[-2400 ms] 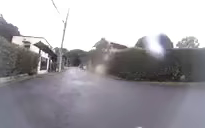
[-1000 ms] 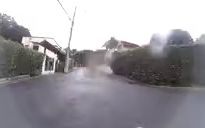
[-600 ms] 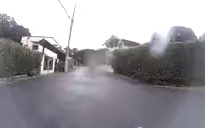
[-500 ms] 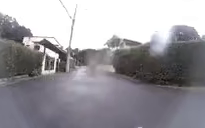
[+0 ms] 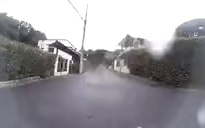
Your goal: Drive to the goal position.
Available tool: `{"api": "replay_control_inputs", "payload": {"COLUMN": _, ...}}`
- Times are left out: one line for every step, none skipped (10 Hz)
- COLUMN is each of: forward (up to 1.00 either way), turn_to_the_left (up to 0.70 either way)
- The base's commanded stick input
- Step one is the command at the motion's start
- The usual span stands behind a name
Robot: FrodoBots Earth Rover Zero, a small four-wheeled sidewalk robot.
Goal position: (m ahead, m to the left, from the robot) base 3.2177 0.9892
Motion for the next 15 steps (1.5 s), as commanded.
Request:
{"api": "replay_control_inputs", "payload": {"forward": 0.7, "turn_to_the_left": 0.0}}
{"api": "replay_control_inputs", "payload": {"forward": 0.7, "turn_to_the_left": 0.0}}
{"api": "replay_control_inputs", "payload": {"forward": 0.7, "turn_to_the_left": 0.0}}
{"api": "replay_control_inputs", "payload": {"forward": 0.7, "turn_to_the_left": 0.0}}
{"api": "replay_control_inputs", "payload": {"forward": 0.7, "turn_to_the_left": 0.0}}
{"api": "replay_control_inputs", "payload": {"forward": 0.7, "turn_to_the_left": 0.0}}
{"api": "replay_control_inputs", "payload": {"forward": 0.7, "turn_to_the_left": 0.0}}
{"api": "replay_control_inputs", "payload": {"forward": 0.7, "turn_to_the_left": 0.0}}
{"api": "replay_control_inputs", "payload": {"forward": 0.7, "turn_to_the_left": 0.0}}
{"api": "replay_control_inputs", "payload": {"forward": 0.7, "turn_to_the_left": 0.0}}
{"api": "replay_control_inputs", "payload": {"forward": 0.7, "turn_to_the_left": 0.0}}
{"api": "replay_control_inputs", "payload": {"forward": 0.7, "turn_to_the_left": 0.0}}
{"api": "replay_control_inputs", "payload": {"forward": 0.7, "turn_to_the_left": 0.0}}
{"api": "replay_control_inputs", "payload": {"forward": 0.7, "turn_to_the_left": 0.0}}
{"api": "replay_control_inputs", "payload": {"forward": 0.7, "turn_to_the_left": 0.0}}
